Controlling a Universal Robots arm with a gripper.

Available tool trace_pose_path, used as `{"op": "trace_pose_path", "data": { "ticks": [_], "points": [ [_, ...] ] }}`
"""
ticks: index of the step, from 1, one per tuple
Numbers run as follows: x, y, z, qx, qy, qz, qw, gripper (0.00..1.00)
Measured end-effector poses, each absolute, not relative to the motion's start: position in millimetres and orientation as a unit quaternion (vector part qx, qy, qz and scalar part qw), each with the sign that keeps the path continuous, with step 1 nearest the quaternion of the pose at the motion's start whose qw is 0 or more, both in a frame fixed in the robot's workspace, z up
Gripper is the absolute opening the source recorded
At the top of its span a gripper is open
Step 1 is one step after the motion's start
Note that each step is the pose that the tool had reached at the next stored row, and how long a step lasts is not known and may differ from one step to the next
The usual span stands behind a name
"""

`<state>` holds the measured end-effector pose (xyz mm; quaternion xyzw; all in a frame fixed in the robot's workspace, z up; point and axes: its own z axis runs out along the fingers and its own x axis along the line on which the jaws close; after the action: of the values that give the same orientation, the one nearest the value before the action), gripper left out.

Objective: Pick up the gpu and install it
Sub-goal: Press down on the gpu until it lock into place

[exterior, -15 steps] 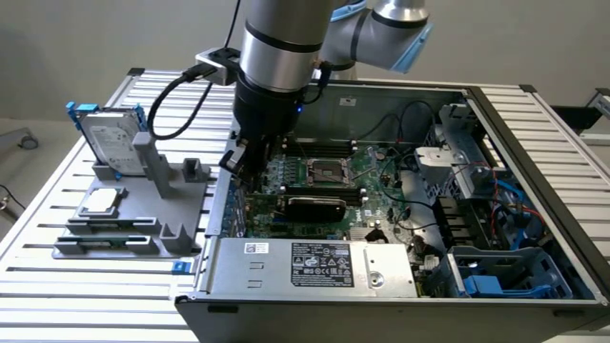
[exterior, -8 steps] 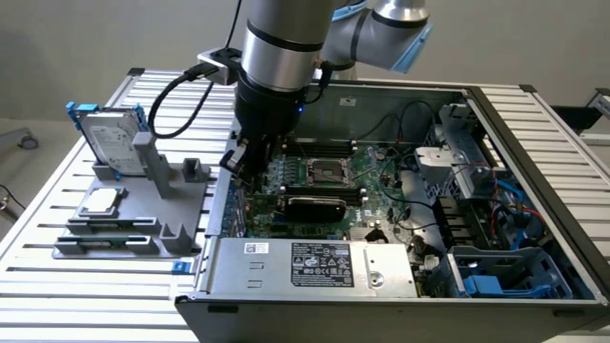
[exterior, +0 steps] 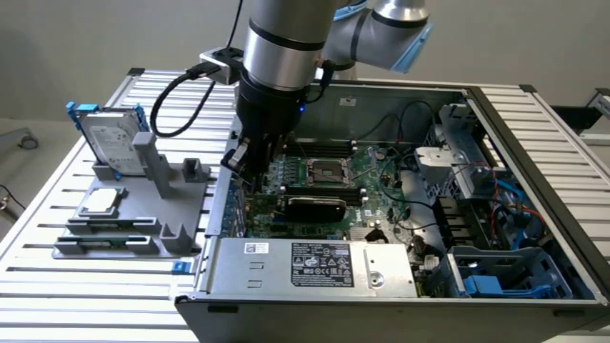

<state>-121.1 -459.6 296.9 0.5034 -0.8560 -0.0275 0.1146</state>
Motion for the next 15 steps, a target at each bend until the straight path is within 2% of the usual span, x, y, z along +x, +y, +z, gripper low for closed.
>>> {"op": "trace_pose_path", "data": {
  "ticks": [15],
  "points": [
    [-121.2, -455.1, 295.1, 0.482, -0.868, -0.023, 0.119, 0.11]
  ]
}}
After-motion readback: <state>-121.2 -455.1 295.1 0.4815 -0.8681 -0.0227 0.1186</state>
